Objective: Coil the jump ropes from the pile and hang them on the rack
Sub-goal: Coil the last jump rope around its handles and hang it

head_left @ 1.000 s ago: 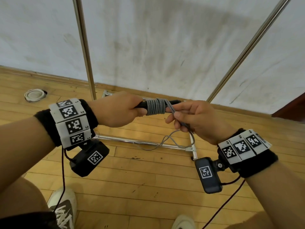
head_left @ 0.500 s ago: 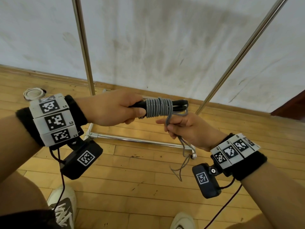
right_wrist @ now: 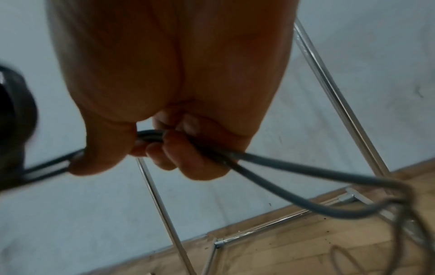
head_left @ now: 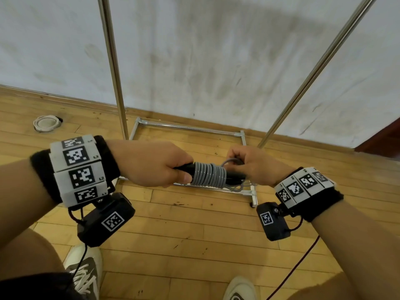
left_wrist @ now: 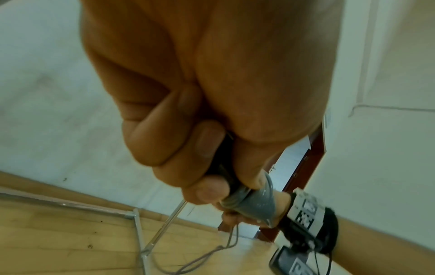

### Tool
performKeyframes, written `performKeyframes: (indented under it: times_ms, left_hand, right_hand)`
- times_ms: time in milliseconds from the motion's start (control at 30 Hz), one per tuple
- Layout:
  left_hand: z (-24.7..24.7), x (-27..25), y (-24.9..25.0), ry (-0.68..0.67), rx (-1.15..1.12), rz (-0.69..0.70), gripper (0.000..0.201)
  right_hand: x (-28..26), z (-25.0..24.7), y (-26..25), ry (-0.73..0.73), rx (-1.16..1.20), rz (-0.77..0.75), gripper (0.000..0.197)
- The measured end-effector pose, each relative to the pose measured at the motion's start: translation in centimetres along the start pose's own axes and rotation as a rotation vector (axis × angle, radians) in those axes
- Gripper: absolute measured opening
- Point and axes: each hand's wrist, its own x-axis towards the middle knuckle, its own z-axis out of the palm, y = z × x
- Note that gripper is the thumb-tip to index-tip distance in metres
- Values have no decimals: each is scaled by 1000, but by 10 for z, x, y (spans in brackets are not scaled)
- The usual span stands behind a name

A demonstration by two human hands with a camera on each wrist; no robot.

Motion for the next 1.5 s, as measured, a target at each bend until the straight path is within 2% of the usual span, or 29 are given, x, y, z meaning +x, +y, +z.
performKeyframes:
  times_ms: [100, 200, 367, 500, 633, 800, 900, 1033, 1100, 1200, 1267, 1367, 1500]
  left_hand:
    - [3, 4, -1, 13, 104, -29, 23]
    - [4, 10, -3, 42, 174, -66, 23]
    - [-1, 20, -12, 150, 222, -150, 23]
    - [-9, 25, -17, 255, 167, -183, 21]
    - [-16, 25, -18, 376, 64, -146, 22]
    - [-18, 22, -14, 464, -115, -46, 17]
    - [-21, 19, -12, 428, -177, -15, 18]
    - [-25, 12, -14, 372, -211, 32, 15]
    - [-26, 8, -14, 356, -204, 64, 18]
    - [-25, 3, -11, 320, -200, 84, 27]
    - [-22, 2, -9, 272, -194, 81, 20]
    - [-19, 1, -8, 193, -148, 60, 16]
    - [-18, 0, -7, 95, -92, 28, 18]
  right_hand:
    - [-1, -7, -5, 55, 194, -5, 13]
    - [0, -11, -11, 106, 285, -7, 11]
    - [-3, -19, -17, 141, 481, -11, 14]
    - [-6, -19, -19, 165, 631, -55, 24]
    - [-11, -12, -16, 169, 706, -127, 28]
    - [-10, -4, -16, 258, 758, -101, 8]
    - [-8, -1, -13, 295, 698, -73, 25]
    - [-7, 1, -11, 313, 516, -49, 38]
    - [-6, 1, -11, 290, 400, -58, 33]
    - [-6, 0, -11, 196, 306, -116, 15]
    - [-6, -2, -8, 151, 227, -149, 18]
    - [-3, -5, -4, 133, 80, -118, 29]
    - [7, -4, 5, 105, -247, -96, 30]
